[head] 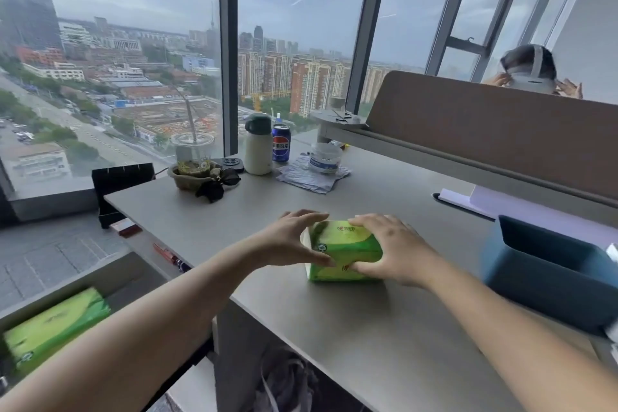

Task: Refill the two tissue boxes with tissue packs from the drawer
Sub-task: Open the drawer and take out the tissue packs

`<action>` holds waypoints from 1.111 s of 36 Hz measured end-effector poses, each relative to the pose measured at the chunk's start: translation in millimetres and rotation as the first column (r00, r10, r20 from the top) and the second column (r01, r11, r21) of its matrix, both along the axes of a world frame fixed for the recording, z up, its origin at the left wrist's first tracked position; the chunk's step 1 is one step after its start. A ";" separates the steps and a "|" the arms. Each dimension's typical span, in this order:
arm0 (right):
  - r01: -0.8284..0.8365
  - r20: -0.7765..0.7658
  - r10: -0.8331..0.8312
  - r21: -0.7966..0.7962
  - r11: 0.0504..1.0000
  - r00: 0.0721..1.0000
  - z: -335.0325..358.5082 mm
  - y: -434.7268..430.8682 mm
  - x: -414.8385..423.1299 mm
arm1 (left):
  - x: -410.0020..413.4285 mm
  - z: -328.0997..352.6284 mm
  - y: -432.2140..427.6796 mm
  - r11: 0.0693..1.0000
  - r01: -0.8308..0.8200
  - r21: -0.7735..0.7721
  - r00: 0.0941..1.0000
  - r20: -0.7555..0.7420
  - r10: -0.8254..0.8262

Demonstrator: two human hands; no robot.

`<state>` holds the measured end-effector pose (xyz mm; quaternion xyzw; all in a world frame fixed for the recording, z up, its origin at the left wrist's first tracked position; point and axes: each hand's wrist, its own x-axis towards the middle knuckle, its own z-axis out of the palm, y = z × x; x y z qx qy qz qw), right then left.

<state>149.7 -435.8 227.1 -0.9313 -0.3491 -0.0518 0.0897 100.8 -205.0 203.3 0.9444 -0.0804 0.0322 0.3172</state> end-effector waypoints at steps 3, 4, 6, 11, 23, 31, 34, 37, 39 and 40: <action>-0.068 0.035 0.067 0.044 0.997 0.997 6.6 21.1 -7.1 | -11.4 7.5 15.2 0.998 -0.039 -0.040 0.998 0.039 0.041; -0.091 0.044 0.089 0.059 0.994 0.995 8.6 29.8 -9.6 | -15.8 10.1 22.5 0.997 -0.061 -0.056 0.997 0.053 0.064; -0.133 0.070 0.127 0.088 0.987 0.989 11.4 49.1 -13.5 | -25.7 13.8 40.0 0.990 -0.117 -0.085 0.989 0.086 0.124; -0.242 0.092 0.231 0.132 0.961 0.969 9.1 109.7 -21.9 | -61.5 14.6 96.6 0.957 -0.269 -0.113 0.947 0.151 0.284; -0.534 -0.030 0.551 0.210 0.819 0.834 -22.9 271.8 -89.5 | -201.8 -25.1 230.5 0.752 -0.657 0.055 0.754 0.055 0.655; -0.604 -0.201 0.635 0.199 0.772 0.746 -82.1 352.0 -123.3 | -249.5 -78.2 267.2 0.635 -0.738 0.229 0.630 -0.101 0.770; -0.601 -0.295 0.623 0.172 0.781 0.725 -105.2 373.4 -124.8 | -244.6 -92.1 275.2 0.619 -0.713 0.331 0.619 -0.119 0.777; -0.578 -0.372 0.587 0.148 0.803 0.719 -130.3 389.9 -121.3 | -230.1 -101.6 284.1 0.609 -0.691 0.389 0.619 -0.118 0.777; -0.560 -0.412 0.559 0.131 0.818 0.720 -145.5 400.2 -117.8 | -219.1 -106.7 289.9 0.600 -0.690 0.405 0.610 -0.122 0.783; -0.551 -0.430 0.546 0.125 0.825 0.719 -152.3 405.2 -115.6 | -214.0 -108.7 292.7 0.600 -0.687 0.410 0.607 -0.131 0.784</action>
